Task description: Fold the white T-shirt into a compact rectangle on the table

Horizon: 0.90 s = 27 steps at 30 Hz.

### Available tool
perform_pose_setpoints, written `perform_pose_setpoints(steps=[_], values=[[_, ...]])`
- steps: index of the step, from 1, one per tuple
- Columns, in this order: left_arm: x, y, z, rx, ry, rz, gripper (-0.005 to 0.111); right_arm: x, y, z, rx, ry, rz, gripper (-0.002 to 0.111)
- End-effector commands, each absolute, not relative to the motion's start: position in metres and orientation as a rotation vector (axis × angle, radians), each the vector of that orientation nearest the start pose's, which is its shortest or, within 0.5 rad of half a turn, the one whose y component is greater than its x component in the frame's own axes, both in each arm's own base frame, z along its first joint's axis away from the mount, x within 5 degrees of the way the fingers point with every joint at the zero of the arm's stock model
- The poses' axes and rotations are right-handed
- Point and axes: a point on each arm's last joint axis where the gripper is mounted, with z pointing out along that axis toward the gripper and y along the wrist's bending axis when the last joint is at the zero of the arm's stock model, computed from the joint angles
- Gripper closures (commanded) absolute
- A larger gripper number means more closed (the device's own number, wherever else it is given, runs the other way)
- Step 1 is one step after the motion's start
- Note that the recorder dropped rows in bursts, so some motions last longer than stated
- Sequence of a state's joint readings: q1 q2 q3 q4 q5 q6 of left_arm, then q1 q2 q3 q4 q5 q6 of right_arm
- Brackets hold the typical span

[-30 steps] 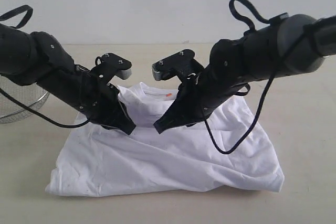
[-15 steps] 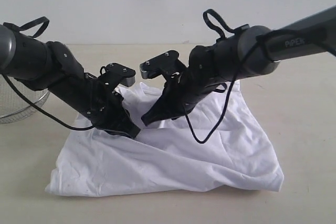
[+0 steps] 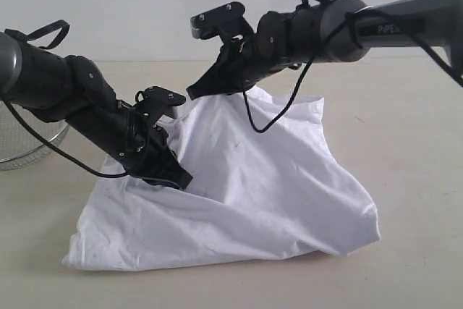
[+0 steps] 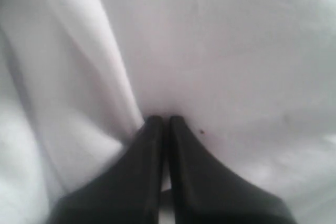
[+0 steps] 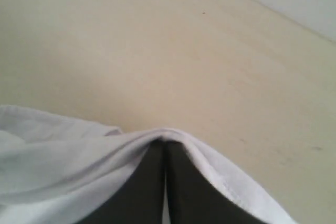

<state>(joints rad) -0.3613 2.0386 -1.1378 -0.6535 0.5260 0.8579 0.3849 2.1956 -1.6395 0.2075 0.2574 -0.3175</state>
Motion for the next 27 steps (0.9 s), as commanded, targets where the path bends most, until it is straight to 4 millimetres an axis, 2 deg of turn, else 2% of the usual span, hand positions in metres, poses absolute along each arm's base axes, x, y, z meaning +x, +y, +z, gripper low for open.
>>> perform_pose_setpoints(steps=[1, 6, 8, 13, 16, 21, 27], values=[[0.338, -0.157, 0.099, 0.996, 2.672, -0.446, 0.102, 0.461, 0.174, 0.178, -0.642, 2.289, 0.146, 0.109], [0.338, -0.157, 0.099, 0.996, 2.673, -0.445, 0.102, 0.448, 0.165, 0.177, -0.803, 2.424, 0.088, 0.109], [0.339, -0.156, 0.101, 0.998, 2.667, -0.438, 0.102, 0.445, 0.163, 0.183, -0.833, 2.437, 0.079, 0.109], [0.34, -0.155, 0.107, 0.99, 2.661, -0.402, 0.102, 0.443, 0.157, 0.209, -0.78, 2.391, 0.078, 0.109], [0.34, -0.154, 0.113, 0.996, 2.644, -0.393, 0.102, 0.434, 0.153, 0.214, -0.768, 2.486, 0.088, 0.109], [0.342, -0.154, 0.12, 1.002, 2.613, -0.374, 0.102, 0.423, 0.147, 0.193, -0.75, 2.583, 0.071, 0.109], [0.346, -0.153, 0.122, 0.992, 2.578, -0.335, 0.102, 0.396, 0.137, 0.145, -0.714, 2.72, 0.067, 0.109]])
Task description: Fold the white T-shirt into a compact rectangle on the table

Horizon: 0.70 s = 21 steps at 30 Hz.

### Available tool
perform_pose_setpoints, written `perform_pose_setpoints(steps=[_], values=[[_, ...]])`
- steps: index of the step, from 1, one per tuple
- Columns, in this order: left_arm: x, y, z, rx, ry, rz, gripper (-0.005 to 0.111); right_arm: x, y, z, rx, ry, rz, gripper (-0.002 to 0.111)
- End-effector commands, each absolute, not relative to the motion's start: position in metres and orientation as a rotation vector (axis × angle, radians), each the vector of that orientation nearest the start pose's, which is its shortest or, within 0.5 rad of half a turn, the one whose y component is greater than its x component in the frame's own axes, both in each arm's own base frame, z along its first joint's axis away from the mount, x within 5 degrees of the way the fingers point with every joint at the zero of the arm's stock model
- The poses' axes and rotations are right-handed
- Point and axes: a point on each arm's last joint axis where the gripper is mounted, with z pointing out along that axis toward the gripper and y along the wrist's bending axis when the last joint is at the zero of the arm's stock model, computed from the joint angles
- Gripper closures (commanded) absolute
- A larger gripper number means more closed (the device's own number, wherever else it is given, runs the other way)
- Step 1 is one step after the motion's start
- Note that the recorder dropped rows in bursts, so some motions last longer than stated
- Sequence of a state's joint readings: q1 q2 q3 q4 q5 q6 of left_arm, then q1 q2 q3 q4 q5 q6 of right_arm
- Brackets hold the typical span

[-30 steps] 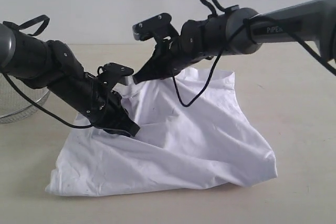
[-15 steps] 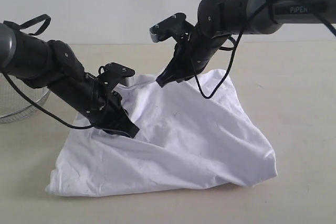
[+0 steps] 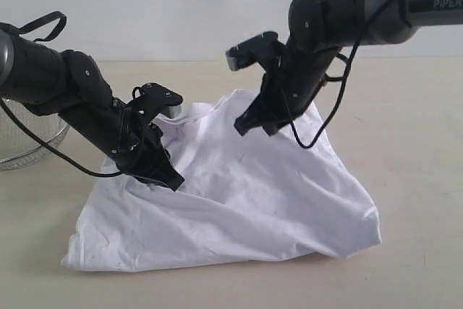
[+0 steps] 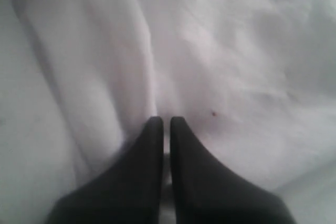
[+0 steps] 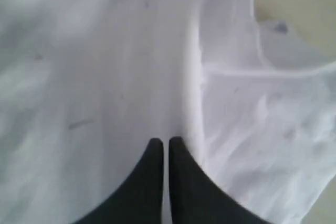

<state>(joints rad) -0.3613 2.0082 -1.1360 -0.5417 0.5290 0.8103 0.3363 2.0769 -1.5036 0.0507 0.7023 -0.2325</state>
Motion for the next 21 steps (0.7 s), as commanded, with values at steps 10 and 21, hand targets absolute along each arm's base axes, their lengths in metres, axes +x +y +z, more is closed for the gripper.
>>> perform_pose_setpoints(steps=[10, 21], values=[[0.37, -0.131, 0.127, 0.926, 2.459, -0.046, 0.102, 0.358, 0.125, 0.098, -0.681, 2.842, 0.068, 0.109], [0.411, -0.097, 0.16, 0.846, 2.317, 0.091, 0.102, 0.331, 0.115, 0.072, -0.663, 2.88, 0.06, 0.109]])
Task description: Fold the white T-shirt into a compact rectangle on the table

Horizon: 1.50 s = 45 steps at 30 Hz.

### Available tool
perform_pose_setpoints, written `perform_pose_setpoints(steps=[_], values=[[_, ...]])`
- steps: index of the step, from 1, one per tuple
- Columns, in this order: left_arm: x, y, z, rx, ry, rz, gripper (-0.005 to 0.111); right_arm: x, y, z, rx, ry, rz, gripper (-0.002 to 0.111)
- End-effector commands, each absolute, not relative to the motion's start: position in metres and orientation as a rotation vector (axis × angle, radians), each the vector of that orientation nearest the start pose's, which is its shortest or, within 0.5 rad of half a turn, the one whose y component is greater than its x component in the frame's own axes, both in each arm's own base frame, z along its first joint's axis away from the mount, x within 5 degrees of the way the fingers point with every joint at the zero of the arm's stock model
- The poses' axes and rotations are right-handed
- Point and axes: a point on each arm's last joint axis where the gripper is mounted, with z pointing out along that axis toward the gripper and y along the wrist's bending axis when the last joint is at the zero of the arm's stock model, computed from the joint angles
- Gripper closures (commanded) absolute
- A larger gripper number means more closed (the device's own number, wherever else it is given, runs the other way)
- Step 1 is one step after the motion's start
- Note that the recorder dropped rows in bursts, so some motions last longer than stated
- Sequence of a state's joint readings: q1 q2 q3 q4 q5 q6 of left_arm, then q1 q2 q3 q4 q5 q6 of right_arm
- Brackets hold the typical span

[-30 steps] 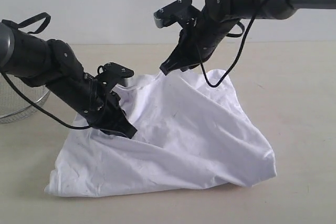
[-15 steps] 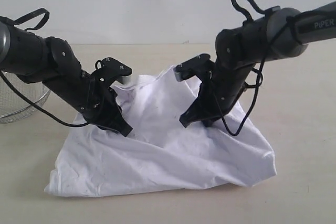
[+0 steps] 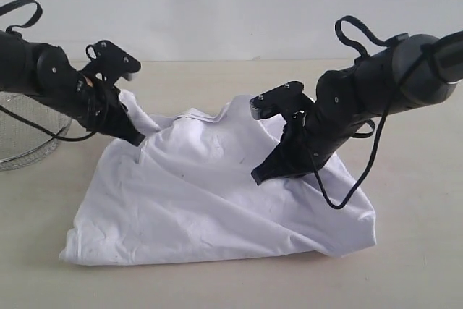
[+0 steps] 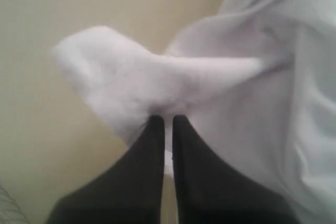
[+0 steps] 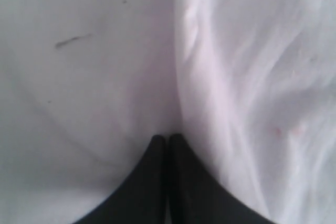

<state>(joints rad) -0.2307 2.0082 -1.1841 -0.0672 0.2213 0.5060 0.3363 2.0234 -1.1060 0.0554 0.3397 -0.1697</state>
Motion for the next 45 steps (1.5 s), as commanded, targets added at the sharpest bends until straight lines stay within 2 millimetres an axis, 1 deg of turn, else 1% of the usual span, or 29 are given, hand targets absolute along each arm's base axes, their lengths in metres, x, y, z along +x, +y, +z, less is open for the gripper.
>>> perform_pose_setpoints(steps=[1, 4, 6, 8, 9, 10, 11, 12, 13, 14, 15, 17, 18, 19, 21, 23, 25, 27, 28, 29, 31, 33, 36, 37, 38, 39, 40, 41, 45], values=[[0.415, -0.098, 0.167, 0.853, 2.315, 0.094, 0.102, 0.331, 0.115, 0.073, -0.659, 2.877, 0.06, 0.109], [0.422, -0.1, 0.183, 0.872, 2.33, 0.098, 0.102, 0.332, 0.115, 0.073, -0.659, 2.875, 0.06, 0.109], [0.426, -0.097, 0.194, 0.896, 2.34, 0.135, 0.102, 0.332, 0.115, 0.073, -0.64, 2.879, 0.061, 0.109], [0.426, -0.094, 0.21, 0.907, 2.353, 0.167, 0.102, 0.334, 0.109, 0.073, -0.567, 2.89, 0.059, 0.109], [0.421, -0.096, 0.218, 0.916, 2.372, 0.16, 0.102, 0.336, 0.1, 0.073, -0.492, 2.912, 0.057, 0.109], [0.417, -0.1, 0.222, 0.921, 2.382, 0.144, 0.102, 0.337, 0.094, 0.073, -0.46, 2.927, 0.055, 0.109], [0.409, -0.106, 0.227, 0.939, 2.41, 0.118, 0.102, 0.338, 0.083, 0.072, -0.417, 2.952, 0.049, 0.109], [0.405, -0.11, 0.23, 0.944, 2.426, 0.097, 0.102, 0.338, 0.078, 0.072, -0.395, 2.964, 0.045, 0.109], [0.398, -0.118, 0.232, 0.935, 2.466, 0.029, 0.102, 0.339, 0.07, 0.073, -0.368, 2.978, 0.039, 0.109], [0.394, -0.122, 0.231, 0.92, 2.497, -0.024, 0.102, 0.339, 0.068, 0.072, -0.366, 2.985, 0.037, 0.109], [0.386, -0.131, 0.228, 0.902, 2.548, -0.142, 0.102, 0.339, 0.066, 0.075, -0.379, 2.982, 0.025, 0.109], [0.375, -0.142, 0.216, 0.938, 2.567, -0.291, 0.102, 0.34, 0.066, 0.08, -0.387, 2.965, 0.023, 0.109], [0.369, -0.144, 0.209, 0.971, 2.571, -0.332, 0.102, 0.341, 0.067, 0.085, -0.395, 2.944, 0.023, 0.109], [0.363, -0.143, 0.198, 0.961, 2.603, -0.367, 0.102, 0.342, 0.067, 0.094, -0.401, 2.911, 0.025, 0.109], [0.355, -0.139, 0.177, 0.888, 2.62, -0.358, 0.102, 0.344, 0.069, 0.117, -0.401, 2.839, 0.033, 0.109], [0.348, -0.137, 0.155, 0.807, 2.643, -0.371, 0.102, 0.343, 0.07, 0.131, -0.418, 2.804, 0.035, 0.109], [0.343, -0.142, 0.142, 0.835, 2.652, -0.403, 0.102, 0.341, 0.071, 0.132, -0.421, 2.81, 0.037, 0.109], [0.339, -0.153, 0.131, 0.873, 2.67, -0.418, 0.102, 0.34, 0.073, 0.132, -0.429, 2.814, 0.041, 0.109], [0.335, -0.158, 0.121, 0.864, 2.708, -0.429, 0.102, 0.338, 0.074, 0.132, -0.428, 2.829, 0.048, 0.109], [0.332, -0.16, 0.116, 0.865, 2.725, -0.433, 0.102, 0.337, 0.075, 0.131, -0.432, 2.833, 0.048, 0.109], [0.325, -0.159, 0.102, 0.87, 2.779, -0.435, 0.102, 0.33, 0.074, 0.123, -0.433, 2.843, 0.048, 0.109], [0.312, -0.151, 0.088, 0.87, 2.83, -0.416, 0.102, 0.311, 0.07, 0.107, -0.4, 2.911, 0.054, 0.109], [0.298, -0.145, 0.078, 0.855, 2.895, -0.417, 0.102, 0.291, 0.066, 0.092, -0.326, 2.958, 0.053, 0.109], [0.288, -0.142, 0.073, 0.842, 2.935, -0.418, 0.102, 0.28, 0.063, 0.085, -0.303, 2.993, 0.05, 0.109], [0.285, -0.14, 0.072, 0.84, 2.946, -0.418, 0.102, 0.274, 0.062, 0.082, -0.299, 3.014, 0.047, 0.109], [0.275, -0.136, 0.075, 0.835, 2.953, -0.417, 0.102, 0.263, 0.059, 0.078, -0.277, 3.045, 0.04, 0.109], [0.272, -0.135, 0.079, 0.827, 2.944, -0.417, 0.102, 0.258, 0.058, 0.078, -0.277, 3.051, 0.039, 0.109], [0.265, -0.132, 0.089, 0.801, 2.926, -0.419, 0.102, 0.251, 0.057, 0.082, -0.277, 3.052, 0.039, 0.109], [0.256, -0.128, 0.103, 0.757, 2.897, -0.412, 0.102, 0.243, 0.055, 0.097, -0.25, 3.018, 0.048, 0.109]])
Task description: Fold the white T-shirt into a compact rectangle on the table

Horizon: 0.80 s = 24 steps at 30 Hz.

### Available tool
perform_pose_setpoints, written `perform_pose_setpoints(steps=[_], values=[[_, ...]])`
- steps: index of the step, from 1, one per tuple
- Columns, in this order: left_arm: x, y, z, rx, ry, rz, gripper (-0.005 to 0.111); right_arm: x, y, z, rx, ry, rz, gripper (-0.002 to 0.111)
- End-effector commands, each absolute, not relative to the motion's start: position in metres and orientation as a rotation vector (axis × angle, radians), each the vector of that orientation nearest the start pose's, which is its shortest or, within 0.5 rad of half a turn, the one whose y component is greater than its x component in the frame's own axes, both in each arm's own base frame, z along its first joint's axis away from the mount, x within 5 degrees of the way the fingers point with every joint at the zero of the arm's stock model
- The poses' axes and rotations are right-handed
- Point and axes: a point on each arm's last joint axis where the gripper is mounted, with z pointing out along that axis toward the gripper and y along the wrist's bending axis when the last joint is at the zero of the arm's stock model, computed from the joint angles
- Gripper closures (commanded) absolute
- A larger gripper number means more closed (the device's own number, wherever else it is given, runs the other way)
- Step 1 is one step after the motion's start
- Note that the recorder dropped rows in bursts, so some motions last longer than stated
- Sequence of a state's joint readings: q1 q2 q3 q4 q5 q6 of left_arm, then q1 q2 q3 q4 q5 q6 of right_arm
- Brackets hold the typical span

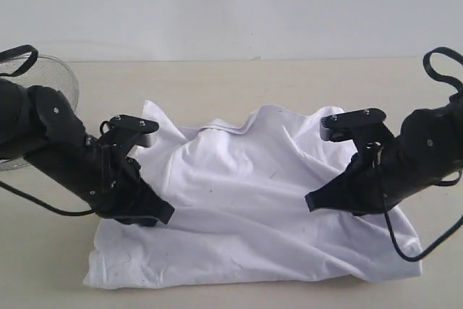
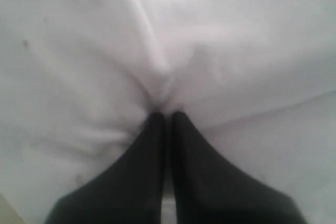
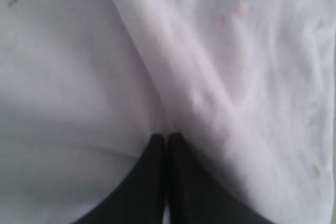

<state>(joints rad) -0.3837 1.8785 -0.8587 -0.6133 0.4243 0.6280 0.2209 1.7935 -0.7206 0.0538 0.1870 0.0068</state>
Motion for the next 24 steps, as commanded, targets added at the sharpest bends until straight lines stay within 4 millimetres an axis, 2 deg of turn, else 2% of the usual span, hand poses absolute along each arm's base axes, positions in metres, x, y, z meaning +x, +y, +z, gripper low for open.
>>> perform_pose_setpoints(steps=[1, 7, 14, 17, 20, 24], values=[[0.257, -0.127, 0.105, 0.744, 2.868, -0.393, 0.102, 0.244, 0.055, 0.103, -0.248, 2.993, 0.052, 0.109], [0.272, -0.131, 0.127, 0.762, 2.732, -0.369, 0.102, 0.26, 0.059, 0.153, -0.255, 2.646, 0.095, 0.109], [0.303, -0.143, 0.167, 0.744, 2.548, -0.363, 0.102, 0.287, 0.065, 0.195, -0.322, 2.55, 0.09, 0.109], [0.322, -0.146, 0.182, 0.766, 2.424, -0.301, 0.102, 0.299, 0.068, 0.21, -0.315, 2.473, 0.096, 0.109], [0.341, -0.15, 0.185, 0.732, 2.37, -0.275, 0.102, 0.314, 0.071, 0.215, -0.322, 2.436, 0.094, 0.109], [0.358, -0.159, 0.173, 0.785, 2.397, -0.291, 0.102, 0.337, 0.076, 0.201, -0.379, 2.488, 0.075, 0.109]])
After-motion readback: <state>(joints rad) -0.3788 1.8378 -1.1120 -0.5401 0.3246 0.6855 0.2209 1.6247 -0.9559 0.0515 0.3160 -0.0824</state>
